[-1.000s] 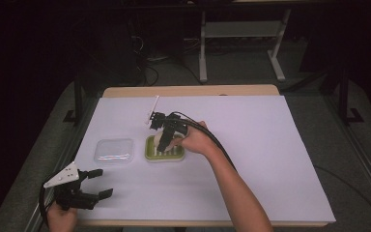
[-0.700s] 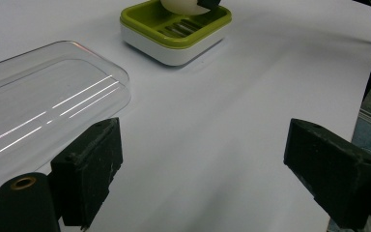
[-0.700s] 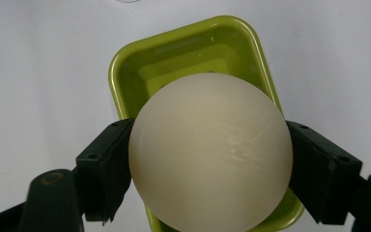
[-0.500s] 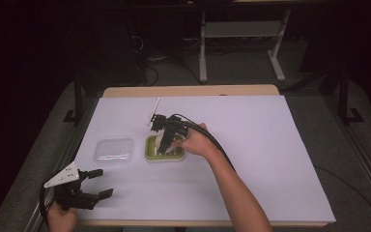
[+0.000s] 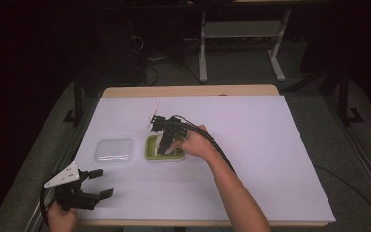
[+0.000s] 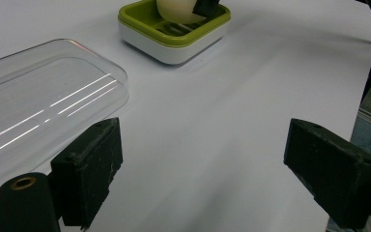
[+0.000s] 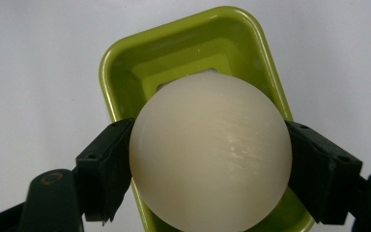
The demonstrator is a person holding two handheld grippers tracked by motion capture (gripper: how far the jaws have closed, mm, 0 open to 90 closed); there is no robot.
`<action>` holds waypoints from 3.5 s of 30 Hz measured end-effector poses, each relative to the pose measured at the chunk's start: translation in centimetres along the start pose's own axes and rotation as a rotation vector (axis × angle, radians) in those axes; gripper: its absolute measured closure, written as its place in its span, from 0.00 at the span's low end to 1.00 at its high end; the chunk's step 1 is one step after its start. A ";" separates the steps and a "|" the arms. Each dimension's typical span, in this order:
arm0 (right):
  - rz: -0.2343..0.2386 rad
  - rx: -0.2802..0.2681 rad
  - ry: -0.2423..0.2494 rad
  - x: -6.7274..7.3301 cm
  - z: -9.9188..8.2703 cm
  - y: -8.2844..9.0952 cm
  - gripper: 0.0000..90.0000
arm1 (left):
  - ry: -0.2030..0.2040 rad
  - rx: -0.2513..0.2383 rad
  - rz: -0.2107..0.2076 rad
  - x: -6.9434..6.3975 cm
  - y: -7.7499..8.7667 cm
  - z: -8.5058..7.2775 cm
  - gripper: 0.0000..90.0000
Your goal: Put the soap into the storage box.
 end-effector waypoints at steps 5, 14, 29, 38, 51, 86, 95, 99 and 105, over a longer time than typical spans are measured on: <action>0.005 0.002 -0.010 0.0 -0.2 -0.4 0.25 | 0.000 -0.001 0.000 0.0 0.0 0.0 0.14; 0.006 0.000 -0.008 0.0 -0.1 -0.6 0.25 | 0.001 0.000 0.000 0.0 0.0 0.0 0.14; 0.004 0.003 -0.014 -0.1 -0.2 -0.8 0.25 | 0.001 -0.001 0.000 0.0 0.0 0.0 0.14; 0.001 0.006 -0.017 -0.2 -0.2 -0.8 0.25 | 0.000 -0.001 0.000 0.0 0.0 0.0 0.14; 0.010 -0.067 -0.021 -0.2 -0.1 0.8 0.34 | 0.003 -0.001 0.001 -0.1 0.0 0.1 0.14; 0.004 -0.127 -0.086 -0.7 -3.6 3.7 0.28 | -0.007 0.003 -0.004 -0.1 -0.3 0.2 0.14; -0.005 -0.153 -0.102 -0.9 -4.9 4.8 0.28 | -0.006 0.006 -0.002 0.0 -0.3 0.1 0.14; -0.008 -0.155 -0.110 -1.0 -5.6 5.0 0.28 | -0.010 0.002 -0.002 -0.1 -0.3 0.2 0.14; -0.017 -0.171 -0.118 -1.1 -6.5 5.4 0.28 | -0.010 0.005 0.000 -0.1 -0.3 0.2 0.14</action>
Point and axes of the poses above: each handheld gripper's, and its own axes: y roughly backward along the jaws, z roughly out of its top, x roughly to its left, the point moved 4 cm from there along -y, roughly forward along the jaws, and after that the axes turned 2 degrees about x, right-handed, at the moved point
